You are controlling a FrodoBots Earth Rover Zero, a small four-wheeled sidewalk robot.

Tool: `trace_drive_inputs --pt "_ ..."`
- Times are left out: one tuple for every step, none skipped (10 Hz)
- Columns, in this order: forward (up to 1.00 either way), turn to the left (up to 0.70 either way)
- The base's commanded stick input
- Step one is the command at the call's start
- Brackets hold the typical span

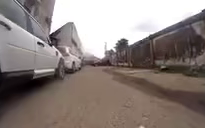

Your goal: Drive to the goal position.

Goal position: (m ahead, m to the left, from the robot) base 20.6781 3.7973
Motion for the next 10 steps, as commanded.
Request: trace_drive_inputs --pt "0.3 0.0" --pt "0.3 0.0" --pt "0.3 0.0" --pt "0.3 0.0" --pt "0.3 0.0" --pt "0.3 0.0" --pt "0.3 0.0" --pt "0.3 0.0" --pt "0.3 0.0" --pt "0.3 0.0"
